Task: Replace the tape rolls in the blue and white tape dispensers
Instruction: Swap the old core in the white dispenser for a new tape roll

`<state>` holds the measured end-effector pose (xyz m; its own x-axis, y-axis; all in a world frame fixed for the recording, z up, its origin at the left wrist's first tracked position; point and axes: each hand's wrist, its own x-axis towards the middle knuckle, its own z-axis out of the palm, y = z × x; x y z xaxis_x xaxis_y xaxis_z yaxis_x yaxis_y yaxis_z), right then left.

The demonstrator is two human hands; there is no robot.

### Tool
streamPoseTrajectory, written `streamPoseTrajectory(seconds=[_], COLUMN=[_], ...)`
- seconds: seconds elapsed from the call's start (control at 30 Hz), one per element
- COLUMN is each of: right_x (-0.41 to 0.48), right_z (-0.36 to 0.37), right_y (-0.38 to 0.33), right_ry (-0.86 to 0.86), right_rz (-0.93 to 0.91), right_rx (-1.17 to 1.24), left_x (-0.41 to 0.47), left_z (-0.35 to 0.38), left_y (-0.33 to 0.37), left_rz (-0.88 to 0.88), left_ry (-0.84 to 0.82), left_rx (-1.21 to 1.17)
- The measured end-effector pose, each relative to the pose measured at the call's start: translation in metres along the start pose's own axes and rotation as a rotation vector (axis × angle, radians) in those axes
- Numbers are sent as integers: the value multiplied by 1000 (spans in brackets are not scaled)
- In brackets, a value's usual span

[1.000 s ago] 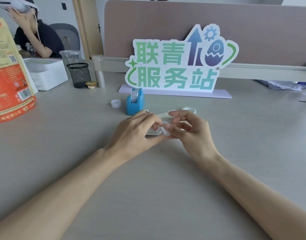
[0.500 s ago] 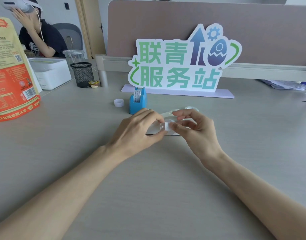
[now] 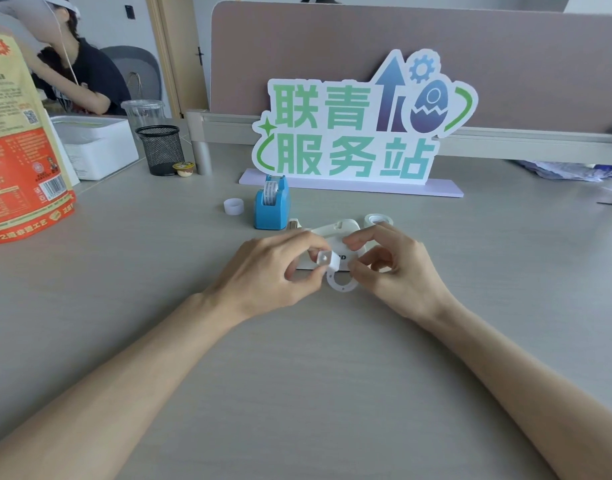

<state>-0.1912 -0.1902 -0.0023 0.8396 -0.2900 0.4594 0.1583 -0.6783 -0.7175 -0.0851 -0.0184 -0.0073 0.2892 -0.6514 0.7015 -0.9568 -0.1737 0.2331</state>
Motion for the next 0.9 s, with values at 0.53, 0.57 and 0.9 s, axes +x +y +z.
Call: streamPoseTrajectory(seconds=[0.53, 0.57, 0.9], right_x=[29, 34, 30], right_z=[-20, -19, -16], right_y=[48, 51, 50], right_ry=[113, 3, 13], right_rz=[167, 197, 245], right_rx=[-558, -625, -624], left_x=[-2, -2, 3], left_z=[1, 2, 10], left_y=[2, 3, -1], left_rz=[-93, -94, -53], left_ry=[-35, -36, 36], left_rx=[1, -13, -108])
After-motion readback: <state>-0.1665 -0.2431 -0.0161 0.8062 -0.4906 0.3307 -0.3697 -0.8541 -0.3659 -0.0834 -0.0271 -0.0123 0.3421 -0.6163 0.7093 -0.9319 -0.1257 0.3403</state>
